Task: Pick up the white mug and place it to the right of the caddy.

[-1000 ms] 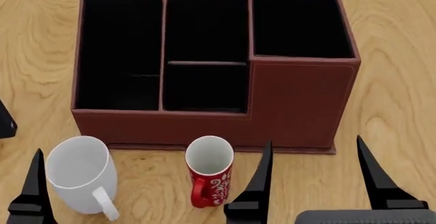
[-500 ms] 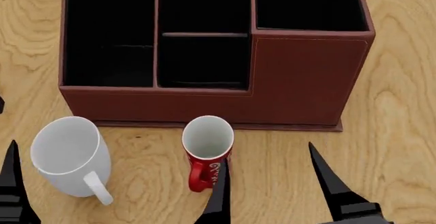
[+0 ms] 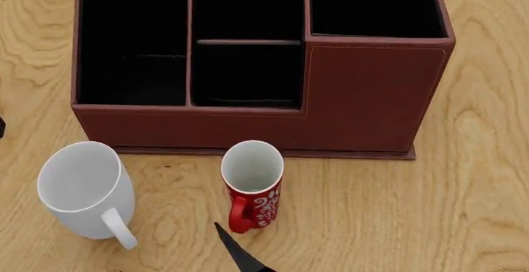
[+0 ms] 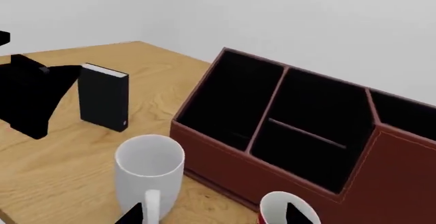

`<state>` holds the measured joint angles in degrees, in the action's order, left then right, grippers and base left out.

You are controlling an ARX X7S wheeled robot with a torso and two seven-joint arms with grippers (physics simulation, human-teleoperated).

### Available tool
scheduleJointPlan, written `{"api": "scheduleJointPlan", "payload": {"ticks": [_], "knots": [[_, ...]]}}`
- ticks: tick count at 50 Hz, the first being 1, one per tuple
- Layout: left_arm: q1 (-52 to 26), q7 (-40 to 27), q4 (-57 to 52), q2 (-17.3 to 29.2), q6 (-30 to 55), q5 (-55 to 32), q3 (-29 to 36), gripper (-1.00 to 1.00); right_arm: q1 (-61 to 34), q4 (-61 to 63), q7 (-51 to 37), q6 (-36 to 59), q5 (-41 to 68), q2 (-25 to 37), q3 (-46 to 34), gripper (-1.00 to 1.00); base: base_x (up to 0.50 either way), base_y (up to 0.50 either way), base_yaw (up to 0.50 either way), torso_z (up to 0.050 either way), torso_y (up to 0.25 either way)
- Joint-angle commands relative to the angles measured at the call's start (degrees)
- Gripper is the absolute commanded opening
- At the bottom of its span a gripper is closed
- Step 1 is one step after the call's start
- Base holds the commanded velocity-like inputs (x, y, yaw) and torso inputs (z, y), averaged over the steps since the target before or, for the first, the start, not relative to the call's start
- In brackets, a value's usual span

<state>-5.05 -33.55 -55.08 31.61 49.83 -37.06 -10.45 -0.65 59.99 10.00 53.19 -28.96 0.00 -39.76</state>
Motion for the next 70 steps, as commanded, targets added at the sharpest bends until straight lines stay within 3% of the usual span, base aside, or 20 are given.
{"api": "scheduleJointPlan", "payload": {"ticks": [1,13,18,45,70], "knots": [[1.9,0.2,2.9,1.0,-2.2,1.1,-2.0,1.0,-7.7,0.0,-1.8,12.0,2.1,0.0,-8.5,1.0,0.0,0.0,0.0,0.0,0.0],[1.9,-0.7,1.0,1.9,-1.4,1.0,-1.9,1.0,-23.4,0.0,-16.3,26.9,25.0,0.0,-9.4,1.0,0.0,0.0,0.0,0.0,0.0],[2.5,-0.8,0.5,1.9,-1.7,0.4,-2.7,1.0,-26.0,-0.6,-20.1,29.2,33.7,0.3,-6.1,1.0,0.0,0.0,0.0,0.0,0.0],[5.9,-0.6,1.3,2.3,-5.4,3.8,-1.1,1.0,-26.9,-23.9,-18.8,11.0,36.4,3.9,-4.9,1.0,0.0,0.0,0.0,0.0,0.0],[6.5,-0.3,2.5,2.2,-7.2,4.3,0.0,1.0,-29.7,-35.5,-16.5,4.6,39.3,3.9,-4.4,1.0,0.0,0.0,0.0,0.0,0.0]]}}
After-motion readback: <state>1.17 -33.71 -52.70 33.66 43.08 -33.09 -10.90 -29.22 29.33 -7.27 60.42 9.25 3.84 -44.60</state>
